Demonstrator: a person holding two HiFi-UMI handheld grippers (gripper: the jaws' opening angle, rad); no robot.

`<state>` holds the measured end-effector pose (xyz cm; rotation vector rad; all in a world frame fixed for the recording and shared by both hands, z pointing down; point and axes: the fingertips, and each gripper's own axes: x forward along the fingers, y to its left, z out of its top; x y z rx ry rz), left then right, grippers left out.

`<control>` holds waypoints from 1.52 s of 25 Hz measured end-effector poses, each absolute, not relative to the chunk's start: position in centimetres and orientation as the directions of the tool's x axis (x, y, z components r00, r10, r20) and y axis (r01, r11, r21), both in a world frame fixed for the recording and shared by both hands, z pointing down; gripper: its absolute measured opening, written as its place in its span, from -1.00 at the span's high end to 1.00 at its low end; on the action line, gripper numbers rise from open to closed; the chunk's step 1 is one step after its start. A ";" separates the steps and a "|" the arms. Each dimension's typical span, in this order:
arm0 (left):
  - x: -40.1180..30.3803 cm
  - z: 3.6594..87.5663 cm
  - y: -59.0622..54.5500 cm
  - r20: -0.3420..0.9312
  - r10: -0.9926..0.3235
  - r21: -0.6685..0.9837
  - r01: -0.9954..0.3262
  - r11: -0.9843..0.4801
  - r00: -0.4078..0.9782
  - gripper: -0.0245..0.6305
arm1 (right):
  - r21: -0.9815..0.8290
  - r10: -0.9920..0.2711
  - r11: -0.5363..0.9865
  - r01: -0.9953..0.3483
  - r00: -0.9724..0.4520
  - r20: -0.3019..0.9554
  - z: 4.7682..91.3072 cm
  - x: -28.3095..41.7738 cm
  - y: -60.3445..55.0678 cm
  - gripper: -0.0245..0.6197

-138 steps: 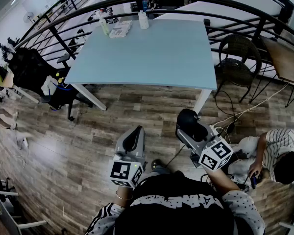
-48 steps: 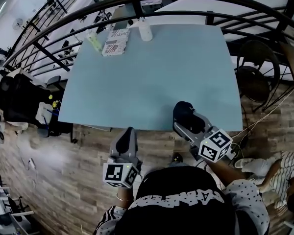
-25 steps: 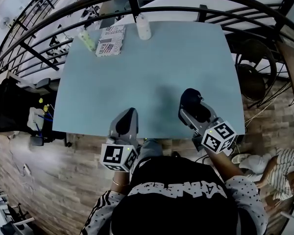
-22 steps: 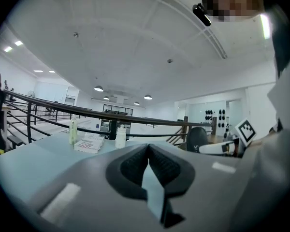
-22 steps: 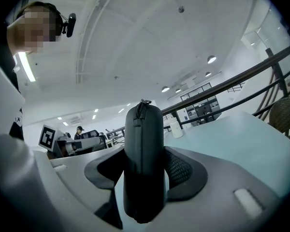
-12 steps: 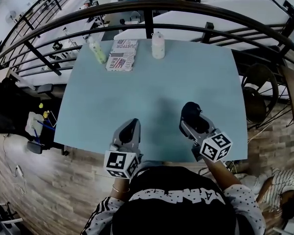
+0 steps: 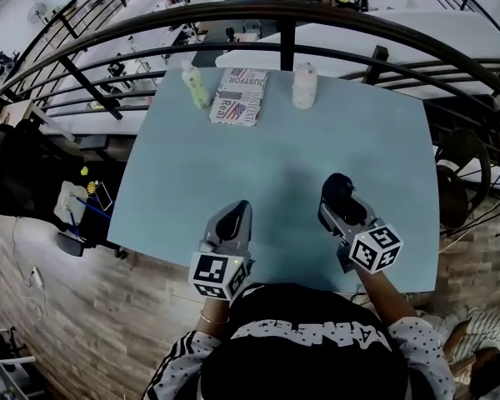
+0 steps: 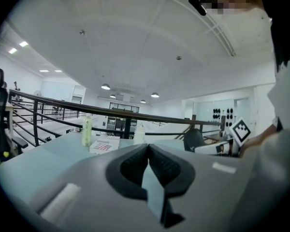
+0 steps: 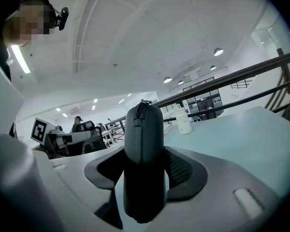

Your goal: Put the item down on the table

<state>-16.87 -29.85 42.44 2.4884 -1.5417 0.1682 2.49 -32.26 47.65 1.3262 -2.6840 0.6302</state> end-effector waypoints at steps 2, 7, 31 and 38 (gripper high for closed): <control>-17.8 42.8 -30.2 0.217 -0.866 0.119 -0.893 -0.433 0.449 0.93 | -0.323 -0.740 0.537 -0.779 -0.619 0.262 48.3 1.5 -32.9 0.13; -19.9 43.3 -32.0 0.214 -0.869 0.131 -0.895 -0.427 0.446 0.93 | -0.319 -0.732 0.522 -0.791 -0.608 0.307 50.2 -0.3 -34.8 0.13; -22.4 47.0 -37.6 0.239 -0.855 0.182 -0.886 -0.427 0.461 0.93 | -0.367 -0.648 0.444 -0.818 -0.576 0.499 58.1 -3.1 -40.0 0.13; -23.0 46.6 -37.3 0.220 -0.865 0.197 -0.889 -0.414 0.452 0.93 | -0.382 -0.614 0.419 -0.824 -0.566 0.549 59.9 -3.2 -39.8 0.13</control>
